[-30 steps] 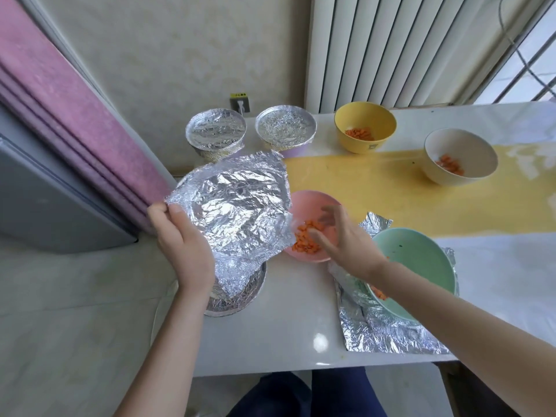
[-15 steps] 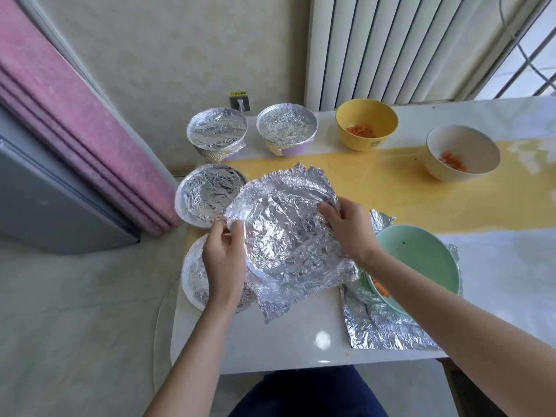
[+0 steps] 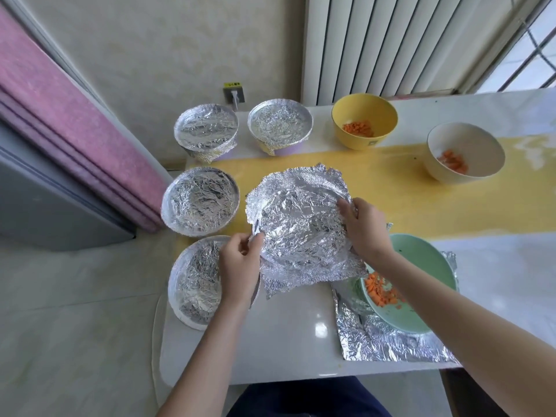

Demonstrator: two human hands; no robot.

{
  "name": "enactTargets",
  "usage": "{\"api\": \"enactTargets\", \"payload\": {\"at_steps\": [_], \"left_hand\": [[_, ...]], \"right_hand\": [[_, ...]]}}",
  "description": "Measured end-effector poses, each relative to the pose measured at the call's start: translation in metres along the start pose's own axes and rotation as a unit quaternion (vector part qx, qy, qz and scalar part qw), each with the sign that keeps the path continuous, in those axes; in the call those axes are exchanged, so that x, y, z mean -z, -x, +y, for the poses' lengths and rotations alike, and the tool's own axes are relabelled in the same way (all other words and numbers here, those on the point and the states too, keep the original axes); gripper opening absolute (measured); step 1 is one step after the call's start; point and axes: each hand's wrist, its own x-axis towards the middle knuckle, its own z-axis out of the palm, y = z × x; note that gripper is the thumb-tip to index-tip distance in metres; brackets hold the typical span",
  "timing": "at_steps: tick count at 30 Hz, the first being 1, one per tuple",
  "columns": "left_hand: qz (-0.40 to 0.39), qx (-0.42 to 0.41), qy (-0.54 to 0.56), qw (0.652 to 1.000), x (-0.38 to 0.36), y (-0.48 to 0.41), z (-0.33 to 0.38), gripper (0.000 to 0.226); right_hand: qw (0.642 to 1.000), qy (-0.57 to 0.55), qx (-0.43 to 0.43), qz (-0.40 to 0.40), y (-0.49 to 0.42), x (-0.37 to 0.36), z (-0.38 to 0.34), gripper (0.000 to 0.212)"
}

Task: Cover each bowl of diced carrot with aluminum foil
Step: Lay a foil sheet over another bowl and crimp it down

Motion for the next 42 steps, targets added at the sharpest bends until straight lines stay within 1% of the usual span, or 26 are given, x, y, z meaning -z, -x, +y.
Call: {"api": "enactTargets", "payload": {"at_steps": [2, 5, 8, 11, 13, 16, 20, 22, 26, 31, 34, 36, 39, 41, 42], "left_hand": [[0.039, 0.006, -0.033, 0.999, -0.007, -0.004, -0.001, 0.03], [0.069, 0.034, -0.028, 0.997, -0.017, -0.006, 0.001, 0.021], [0.067, 0.061, -0.015, 0.996, -0.024, -0.009, 0.001, 0.023], [0.048, 0.082, -0.018, 0.995, -0.028, -0.015, 0.001, 0.021], [0.042, 0.063, -0.029, 0.997, -0.031, -0.019, -0.003, 0.015], [0.057, 0.04, -0.038, 0.997, -0.036, -0.022, -0.005, 0.011], [0.079, 0.018, -0.074, 0.994, -0.045, -0.03, -0.011, 0.013], [0.069, 0.005, -0.099, 0.993, -0.049, -0.033, -0.013, 0.014], [0.049, -0.012, -0.187, 0.981, -0.053, -0.038, -0.012, 0.012], [0.034, -0.017, -0.227, 0.973, -0.053, -0.045, -0.015, 0.016], [0.029, -0.017, -0.252, 0.967, -0.054, -0.047, -0.014, 0.018], [0.028, -0.005, -0.235, 0.972, -0.054, -0.047, -0.012, 0.022], [0.022, 0.033, -0.155, 0.987, -0.05, -0.049, -0.01, 0.027], [0.007, 0.052, -0.112, 0.992, -0.045, -0.05, -0.009, 0.029], [-0.004, 0.054, -0.107, 0.993, -0.043, -0.05, -0.009, 0.032]], "right_hand": [[1.0, 0.029, 0.004, -0.01, -0.005, 0.003, 0.0, 0.041], [0.998, 0.064, 0.0, -0.023, -0.013, 0.004, 0.006, 0.04], [0.994, 0.099, -0.02, -0.042, -0.017, 0.001, 0.016, 0.039], [0.991, 0.122, -0.017, -0.056, -0.016, -0.003, 0.02, 0.039], [0.99, 0.125, -0.013, -0.062, -0.017, -0.006, 0.021, 0.038], [0.988, 0.135, -0.017, -0.068, -0.021, -0.008, 0.023, 0.041], [0.983, 0.167, -0.027, -0.078, -0.03, -0.01, 0.024, 0.039], [0.978, 0.19, -0.03, -0.081, -0.032, -0.012, 0.024, 0.037], [0.969, 0.228, -0.026, -0.09, -0.035, -0.011, 0.026, 0.034], [0.948, 0.302, 0.001, -0.103, -0.038, -0.01, 0.029, 0.038], [0.945, 0.309, 0.019, -0.109, -0.037, -0.012, 0.031, 0.038], [0.945, 0.308, 0.025, -0.111, -0.038, -0.013, 0.032, 0.039], [0.947, 0.301, 0.023, -0.108, -0.039, -0.014, 0.033, 0.04], [0.95, 0.293, 0.02, -0.103, -0.04, -0.014, 0.034, 0.04], [0.951, 0.29, 0.018, -0.102, -0.04, -0.014, 0.035, 0.04]]}}
